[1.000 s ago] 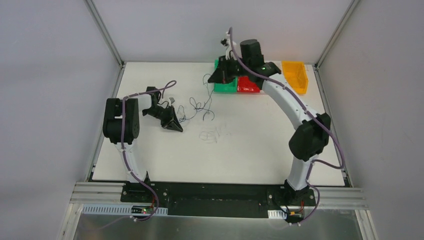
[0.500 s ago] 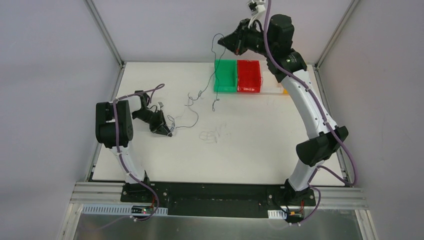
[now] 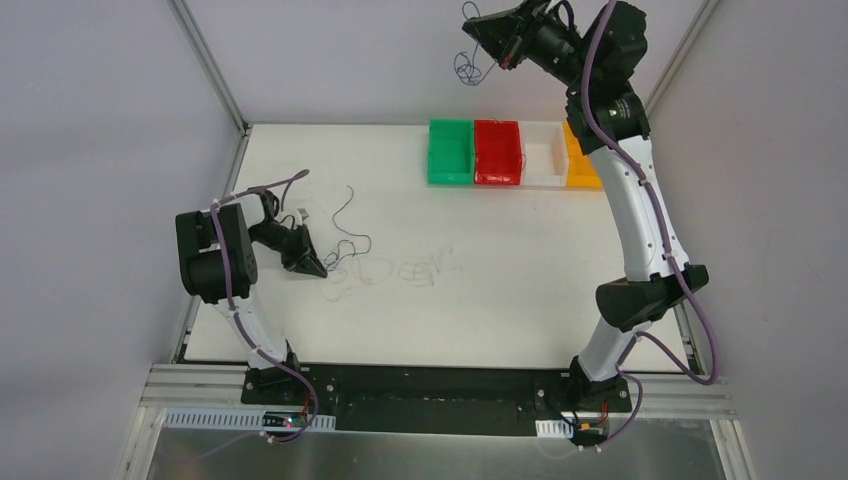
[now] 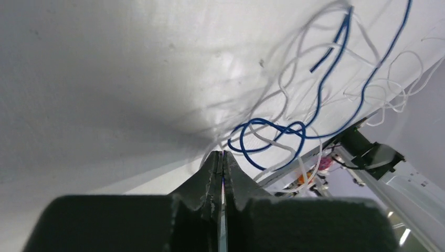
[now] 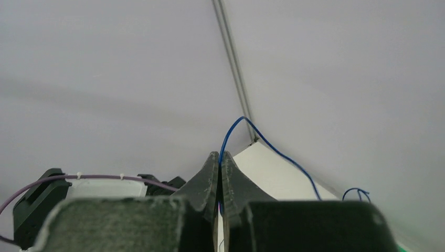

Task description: Untangle the cables

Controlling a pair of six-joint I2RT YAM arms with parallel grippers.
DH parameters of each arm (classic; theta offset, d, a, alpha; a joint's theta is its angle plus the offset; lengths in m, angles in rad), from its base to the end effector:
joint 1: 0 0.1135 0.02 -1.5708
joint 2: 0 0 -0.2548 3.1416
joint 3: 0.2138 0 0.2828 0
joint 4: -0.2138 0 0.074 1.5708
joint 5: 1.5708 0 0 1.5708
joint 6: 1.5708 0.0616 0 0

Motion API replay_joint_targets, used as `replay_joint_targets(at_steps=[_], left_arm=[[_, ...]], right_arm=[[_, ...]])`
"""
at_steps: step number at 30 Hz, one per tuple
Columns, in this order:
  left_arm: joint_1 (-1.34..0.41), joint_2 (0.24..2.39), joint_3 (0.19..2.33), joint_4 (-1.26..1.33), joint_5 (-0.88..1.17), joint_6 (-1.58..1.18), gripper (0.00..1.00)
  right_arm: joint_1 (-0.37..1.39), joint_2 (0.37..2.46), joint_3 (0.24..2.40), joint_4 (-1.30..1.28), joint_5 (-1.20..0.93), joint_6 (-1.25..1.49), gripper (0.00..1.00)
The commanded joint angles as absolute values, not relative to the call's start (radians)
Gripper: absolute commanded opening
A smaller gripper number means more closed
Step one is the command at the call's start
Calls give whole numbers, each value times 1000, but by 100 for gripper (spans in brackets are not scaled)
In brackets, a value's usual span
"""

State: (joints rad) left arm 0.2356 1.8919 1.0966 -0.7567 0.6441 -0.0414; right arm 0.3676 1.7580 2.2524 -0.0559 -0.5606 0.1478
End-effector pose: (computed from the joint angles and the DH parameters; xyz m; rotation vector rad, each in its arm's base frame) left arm 0.3383 0.0432 0.0767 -0.3923 2.8806 -0.9628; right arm 0.3582 0.1730 0.6014 -0.6315 1.0651 0.7663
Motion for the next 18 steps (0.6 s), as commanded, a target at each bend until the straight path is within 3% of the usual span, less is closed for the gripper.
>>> replay_joint_targets(at_steps=[1,4,10,11,13,18], left_arm=[[236,1767,1109,-761,722,49,11],[236,1683,1148,-761,816,50,40],[235,1540,1235,-761,913,63,74],[233,1521,1249,-761,922,71,86],[229,1492,1280,-760,936,90,97],[191,1457,1365,-747,890,124,99]], right_arm=[[373,1725,2208,-17,-701,215,0],[375,1719,2188,-21,-743,252,0],[379,1677,2075,-46,-735,224,0],[379,1674,2060,-59,-733,207,0],[379,1672,2030,-86,-715,171,0],[357,1662,1947,-106,-645,69,0]])
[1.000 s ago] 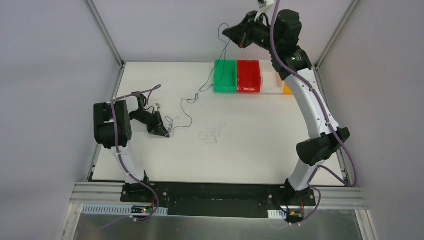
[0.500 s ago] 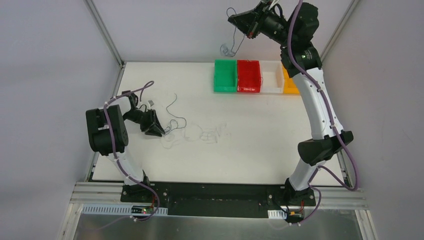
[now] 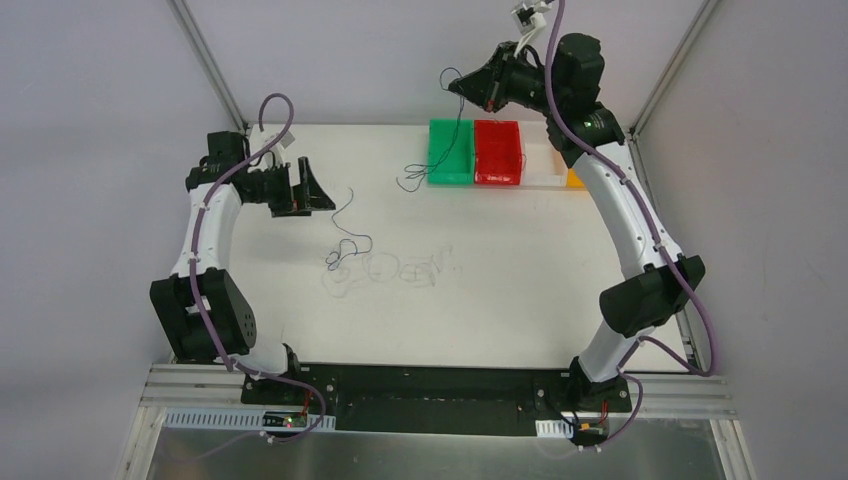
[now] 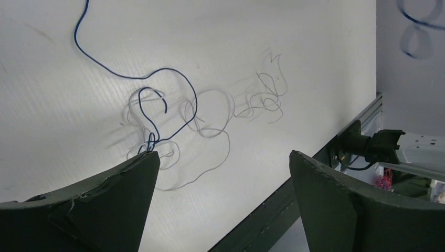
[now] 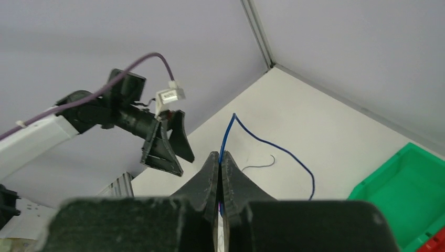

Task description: Untangle the cables

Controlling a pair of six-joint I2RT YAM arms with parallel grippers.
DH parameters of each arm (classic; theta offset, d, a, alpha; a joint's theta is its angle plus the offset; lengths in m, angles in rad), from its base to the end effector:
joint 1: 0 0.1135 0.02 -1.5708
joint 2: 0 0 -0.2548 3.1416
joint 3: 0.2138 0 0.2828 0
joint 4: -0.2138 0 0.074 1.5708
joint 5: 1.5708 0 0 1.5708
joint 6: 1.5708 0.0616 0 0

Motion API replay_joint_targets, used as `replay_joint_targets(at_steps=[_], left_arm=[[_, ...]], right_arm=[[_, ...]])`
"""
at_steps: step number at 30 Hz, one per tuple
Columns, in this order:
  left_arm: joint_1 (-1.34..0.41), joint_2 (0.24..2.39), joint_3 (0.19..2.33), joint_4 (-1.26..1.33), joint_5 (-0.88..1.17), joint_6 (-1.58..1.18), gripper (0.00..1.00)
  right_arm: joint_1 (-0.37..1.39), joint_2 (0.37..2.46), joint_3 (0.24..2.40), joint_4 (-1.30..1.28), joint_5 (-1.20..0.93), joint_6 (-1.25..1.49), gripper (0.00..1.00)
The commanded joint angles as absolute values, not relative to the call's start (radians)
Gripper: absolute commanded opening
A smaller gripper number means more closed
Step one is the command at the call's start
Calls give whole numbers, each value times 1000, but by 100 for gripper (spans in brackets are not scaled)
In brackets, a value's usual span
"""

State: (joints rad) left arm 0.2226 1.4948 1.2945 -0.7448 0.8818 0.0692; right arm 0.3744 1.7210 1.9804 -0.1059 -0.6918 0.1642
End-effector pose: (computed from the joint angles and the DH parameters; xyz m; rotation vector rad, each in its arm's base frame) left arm 0.3516 0.0308 0.2797 0.1697 2.2654 -0.9429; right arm 0.3857 0.1938 0.5129 -0.7334 1.3327 0.9224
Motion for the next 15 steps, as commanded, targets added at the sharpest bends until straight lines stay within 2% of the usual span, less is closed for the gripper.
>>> replay_joint_targets(at_steps=[1,15], left_arm=[[184,1455,1379,-742,877,124,99],[62,1475,1453,-610,736,5,99]], right_arm=[[348,1665,1942,-111,-621,55,0],[78,1844,2070,-168,-370,-127,0]])
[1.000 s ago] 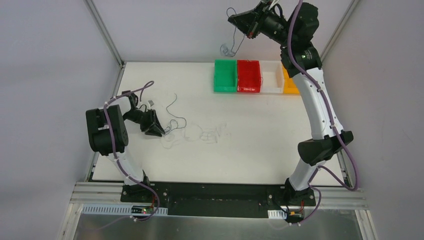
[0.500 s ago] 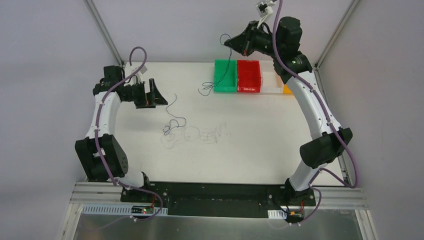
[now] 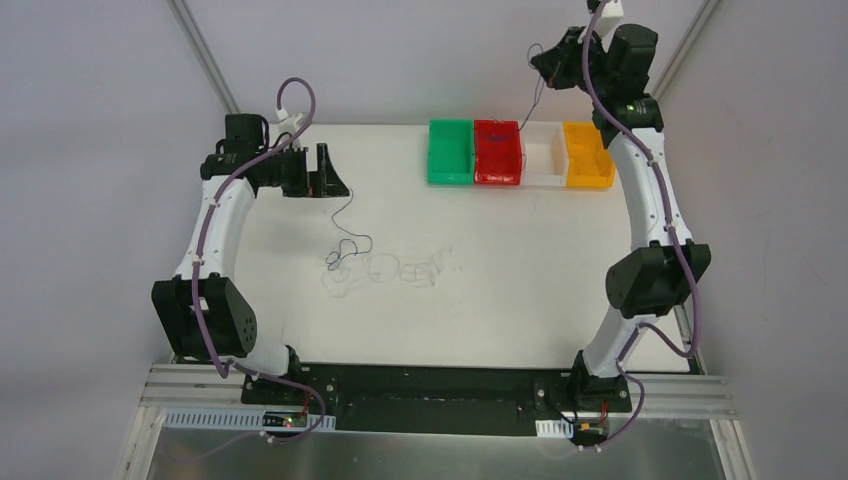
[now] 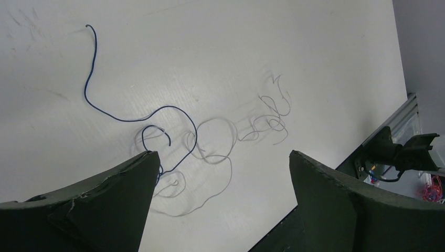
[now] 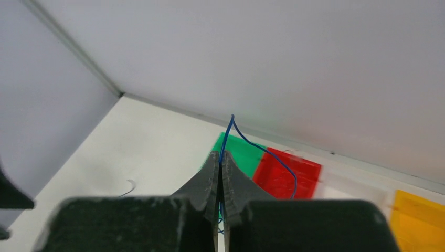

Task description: Untangle the cables

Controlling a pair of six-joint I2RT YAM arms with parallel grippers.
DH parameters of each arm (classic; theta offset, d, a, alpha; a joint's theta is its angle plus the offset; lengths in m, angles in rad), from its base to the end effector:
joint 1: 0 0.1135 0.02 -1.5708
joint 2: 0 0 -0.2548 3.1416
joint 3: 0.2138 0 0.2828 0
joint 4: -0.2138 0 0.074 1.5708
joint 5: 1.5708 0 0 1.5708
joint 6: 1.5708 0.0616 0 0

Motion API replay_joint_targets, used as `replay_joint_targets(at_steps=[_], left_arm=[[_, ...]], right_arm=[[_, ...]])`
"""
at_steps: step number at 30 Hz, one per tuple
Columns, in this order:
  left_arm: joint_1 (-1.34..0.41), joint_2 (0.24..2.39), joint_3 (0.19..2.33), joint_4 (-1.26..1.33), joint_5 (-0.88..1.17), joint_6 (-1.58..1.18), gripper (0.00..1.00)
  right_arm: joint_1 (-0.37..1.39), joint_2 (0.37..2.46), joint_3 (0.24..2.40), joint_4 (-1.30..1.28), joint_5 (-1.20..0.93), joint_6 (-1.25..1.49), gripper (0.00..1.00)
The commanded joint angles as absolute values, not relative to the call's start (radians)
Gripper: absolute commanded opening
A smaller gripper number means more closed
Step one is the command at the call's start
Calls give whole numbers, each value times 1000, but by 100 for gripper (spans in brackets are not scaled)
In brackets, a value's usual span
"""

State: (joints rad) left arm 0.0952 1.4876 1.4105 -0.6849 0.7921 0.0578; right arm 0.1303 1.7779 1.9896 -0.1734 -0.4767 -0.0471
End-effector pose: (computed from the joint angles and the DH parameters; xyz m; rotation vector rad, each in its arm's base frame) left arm 0.3663 -0.0091 0.3250 0.3456 2.1635 -0.8286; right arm 0.4511 0.0876 0.4845 -0.5118 1.4657 0.4305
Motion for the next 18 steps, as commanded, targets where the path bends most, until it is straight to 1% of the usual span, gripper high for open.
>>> replay_joint_targets(at_steps=[1,8,13,18], left_arm=[[52,1475,1452,-596,729,3,99],[10,1492,1453,-564,692,4,99],[6,1520,1482,-558,689,-31,99],[4,1534,1490,-558,684,-31,99]], right_arm=[[66,1863,2084,-164,-356,-134,0],[15,1970,2134,-123,-304,-216,0],[13,2030,2063,-32,-230,-363,0],[15,2103,2041,-66,-263,-403,0]])
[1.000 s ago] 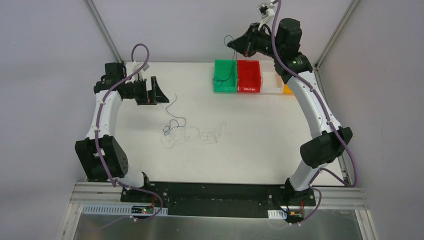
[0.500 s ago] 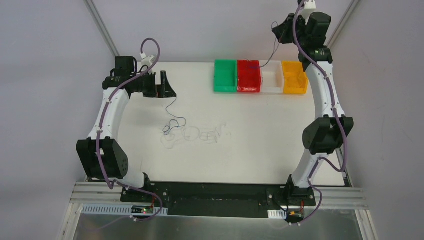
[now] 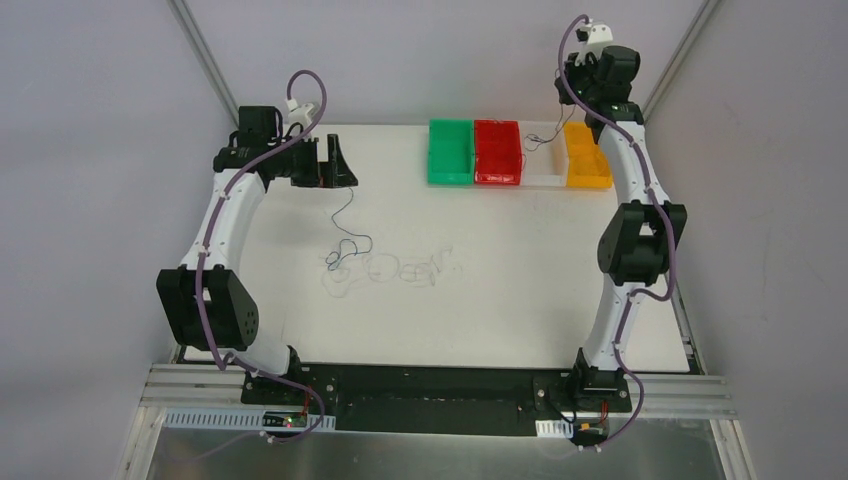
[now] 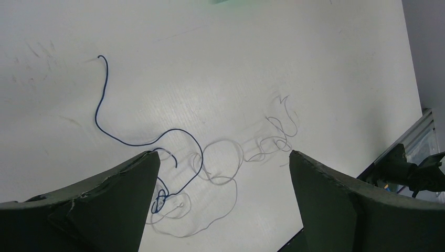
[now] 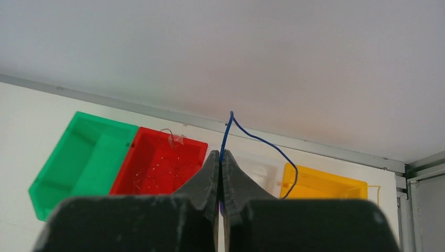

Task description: Untangle the cables

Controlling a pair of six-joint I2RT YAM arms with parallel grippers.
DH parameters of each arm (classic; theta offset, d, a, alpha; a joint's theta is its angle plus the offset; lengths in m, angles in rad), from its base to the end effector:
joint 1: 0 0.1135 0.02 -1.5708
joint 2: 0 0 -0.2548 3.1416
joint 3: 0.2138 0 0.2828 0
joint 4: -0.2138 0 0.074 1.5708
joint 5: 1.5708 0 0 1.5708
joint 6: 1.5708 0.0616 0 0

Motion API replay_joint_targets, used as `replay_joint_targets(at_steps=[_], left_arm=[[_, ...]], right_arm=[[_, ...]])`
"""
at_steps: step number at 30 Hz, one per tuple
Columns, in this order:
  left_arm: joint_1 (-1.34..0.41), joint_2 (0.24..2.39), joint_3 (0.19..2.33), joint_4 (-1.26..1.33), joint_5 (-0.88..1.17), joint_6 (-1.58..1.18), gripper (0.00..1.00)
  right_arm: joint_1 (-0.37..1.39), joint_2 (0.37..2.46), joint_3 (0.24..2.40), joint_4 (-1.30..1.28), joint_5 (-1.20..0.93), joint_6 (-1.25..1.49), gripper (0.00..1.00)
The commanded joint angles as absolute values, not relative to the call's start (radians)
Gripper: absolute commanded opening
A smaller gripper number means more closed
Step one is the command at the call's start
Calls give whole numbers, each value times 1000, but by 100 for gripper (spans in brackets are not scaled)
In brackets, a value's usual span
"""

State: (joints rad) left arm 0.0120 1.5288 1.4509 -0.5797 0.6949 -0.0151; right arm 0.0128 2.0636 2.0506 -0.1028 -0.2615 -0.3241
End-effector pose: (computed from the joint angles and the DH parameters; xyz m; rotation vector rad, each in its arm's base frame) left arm 0.3860 -0.0348 0.3322 0.3486 2.1260 -0.7697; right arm 0.5500 0.0230 0.3790 -0.4731 1.6148 -0.0136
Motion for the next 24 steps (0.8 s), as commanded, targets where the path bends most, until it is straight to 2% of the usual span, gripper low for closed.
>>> replay_joint_targets(at_steps=[1,11,18,19,22,24], left_arm=[[3,1534,1489,-558,684,-31,99],[4,1558,1460,-561,718,-53,99],[4,1550,1441,-566,722,-58,99],[3,1547,1439,-567,721,-56,99],[4,1542,1437,-570,716,-54,99],[4,1546,1438,-574,716,-52,99]], right_arm=[[17,2120,2041,-84,-270,-402,0],[53,2345,2158,-261,-364,-394,0],[54,2442,2225,-313,-327,-391,0],[54,2438,2222,-313,-323,-390,2],[53,2392,2198,-303,-315,-373,27],[52,2347,2161,-286,-311,-369,37]])
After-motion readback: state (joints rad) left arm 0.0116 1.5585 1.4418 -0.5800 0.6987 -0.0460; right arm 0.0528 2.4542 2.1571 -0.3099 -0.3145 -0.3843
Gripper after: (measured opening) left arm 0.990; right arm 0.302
